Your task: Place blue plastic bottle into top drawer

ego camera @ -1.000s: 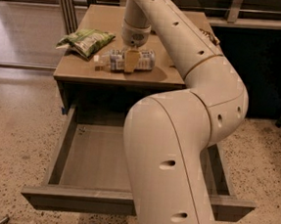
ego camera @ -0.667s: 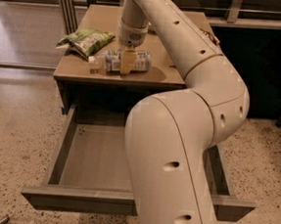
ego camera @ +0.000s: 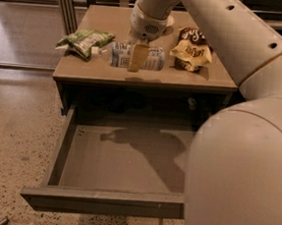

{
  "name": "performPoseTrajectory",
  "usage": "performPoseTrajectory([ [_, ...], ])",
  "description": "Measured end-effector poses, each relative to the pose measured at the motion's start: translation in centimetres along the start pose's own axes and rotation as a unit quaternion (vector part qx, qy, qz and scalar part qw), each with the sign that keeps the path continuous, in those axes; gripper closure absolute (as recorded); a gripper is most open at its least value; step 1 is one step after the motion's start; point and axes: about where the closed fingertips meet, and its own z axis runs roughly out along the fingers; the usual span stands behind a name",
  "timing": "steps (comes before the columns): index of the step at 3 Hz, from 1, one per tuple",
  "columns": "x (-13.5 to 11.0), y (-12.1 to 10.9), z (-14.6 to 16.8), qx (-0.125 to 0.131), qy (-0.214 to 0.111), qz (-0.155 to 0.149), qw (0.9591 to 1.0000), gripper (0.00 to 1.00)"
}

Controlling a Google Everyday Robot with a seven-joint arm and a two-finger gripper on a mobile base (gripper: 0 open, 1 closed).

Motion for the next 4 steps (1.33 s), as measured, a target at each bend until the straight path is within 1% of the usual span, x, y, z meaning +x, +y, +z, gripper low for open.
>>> performPoseTrajectory([
  [1, 0.9, 6.2, -5.2, 0.011, 0.027, 0.045, 0.9986, 1.00],
  [2, 3.7, 12.6, -5.3, -0.015, 0.060, 0.083, 0.9946, 1.00],
  [3, 8.4, 17.8, -0.9, -0.080, 0.090, 0.103, 0.9873, 1.00],
  [4, 13.4, 18.6, 4.2, -0.124, 0.117, 0.106, 0.9796, 1.00],
])
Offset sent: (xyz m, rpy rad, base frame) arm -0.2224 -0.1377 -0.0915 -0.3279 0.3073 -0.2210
